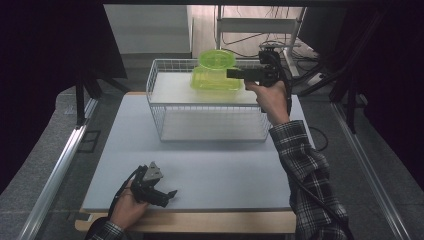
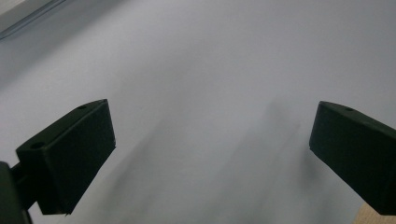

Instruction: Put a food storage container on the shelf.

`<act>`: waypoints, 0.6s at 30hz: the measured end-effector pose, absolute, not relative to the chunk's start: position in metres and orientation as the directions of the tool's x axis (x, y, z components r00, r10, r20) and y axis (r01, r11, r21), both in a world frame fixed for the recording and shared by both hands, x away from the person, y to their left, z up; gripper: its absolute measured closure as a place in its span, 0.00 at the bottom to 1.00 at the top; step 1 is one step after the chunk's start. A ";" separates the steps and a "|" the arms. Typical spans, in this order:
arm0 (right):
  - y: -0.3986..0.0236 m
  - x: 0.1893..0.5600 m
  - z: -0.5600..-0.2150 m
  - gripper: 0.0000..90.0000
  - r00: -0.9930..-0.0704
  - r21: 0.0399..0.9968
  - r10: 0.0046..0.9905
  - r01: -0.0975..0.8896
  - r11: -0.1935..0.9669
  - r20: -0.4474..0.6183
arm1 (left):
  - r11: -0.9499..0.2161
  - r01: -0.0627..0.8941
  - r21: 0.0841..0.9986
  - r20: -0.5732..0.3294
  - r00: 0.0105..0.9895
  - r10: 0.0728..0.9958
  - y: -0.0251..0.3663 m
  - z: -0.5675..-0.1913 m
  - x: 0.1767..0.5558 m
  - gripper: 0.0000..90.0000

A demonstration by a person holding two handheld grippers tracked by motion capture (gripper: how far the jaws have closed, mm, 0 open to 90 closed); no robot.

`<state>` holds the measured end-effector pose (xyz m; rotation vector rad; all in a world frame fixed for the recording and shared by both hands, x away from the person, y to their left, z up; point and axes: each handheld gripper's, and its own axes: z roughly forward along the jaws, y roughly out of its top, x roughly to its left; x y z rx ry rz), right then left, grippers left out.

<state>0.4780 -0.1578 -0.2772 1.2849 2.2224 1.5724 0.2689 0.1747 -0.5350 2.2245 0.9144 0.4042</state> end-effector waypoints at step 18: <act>-0.157 0.459 -0.294 0.13 -0.691 0.849 0.669 0.501 0.169 0.274 | -0.517 0.496 0.697 0.019 0.709 0.705 0.175 -0.535 0.269 0.00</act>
